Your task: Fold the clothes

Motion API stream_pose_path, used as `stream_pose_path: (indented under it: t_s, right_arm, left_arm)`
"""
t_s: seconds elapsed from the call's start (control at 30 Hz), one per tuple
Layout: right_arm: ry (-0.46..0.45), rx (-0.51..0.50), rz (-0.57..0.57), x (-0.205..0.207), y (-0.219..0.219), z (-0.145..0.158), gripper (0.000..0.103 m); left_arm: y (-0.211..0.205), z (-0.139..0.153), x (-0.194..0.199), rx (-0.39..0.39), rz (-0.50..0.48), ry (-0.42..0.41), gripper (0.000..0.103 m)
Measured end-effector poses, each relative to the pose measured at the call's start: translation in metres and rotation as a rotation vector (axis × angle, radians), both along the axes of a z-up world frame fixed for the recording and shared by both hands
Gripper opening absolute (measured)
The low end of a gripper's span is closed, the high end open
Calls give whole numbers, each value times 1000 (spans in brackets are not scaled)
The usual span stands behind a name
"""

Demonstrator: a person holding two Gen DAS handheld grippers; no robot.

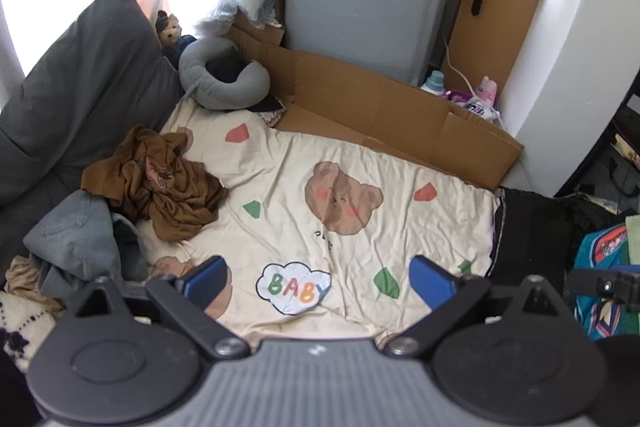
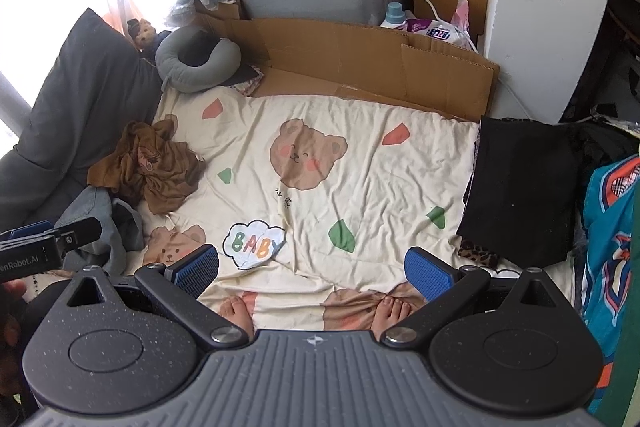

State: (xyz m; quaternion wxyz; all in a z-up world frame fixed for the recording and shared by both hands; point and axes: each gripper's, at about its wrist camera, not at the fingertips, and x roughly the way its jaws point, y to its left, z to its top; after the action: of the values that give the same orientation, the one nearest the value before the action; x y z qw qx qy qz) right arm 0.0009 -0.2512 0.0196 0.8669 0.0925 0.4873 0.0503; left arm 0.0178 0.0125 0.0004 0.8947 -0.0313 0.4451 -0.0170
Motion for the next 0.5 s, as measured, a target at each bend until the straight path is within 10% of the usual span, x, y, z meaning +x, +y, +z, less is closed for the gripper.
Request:
stream_pose_path:
  t_s: [0.5]
  right_arm:
    - [59, 95, -15, 38, -9, -12, 102]
  left_arm:
    - [26, -7, 29, -44, 39, 42, 99]
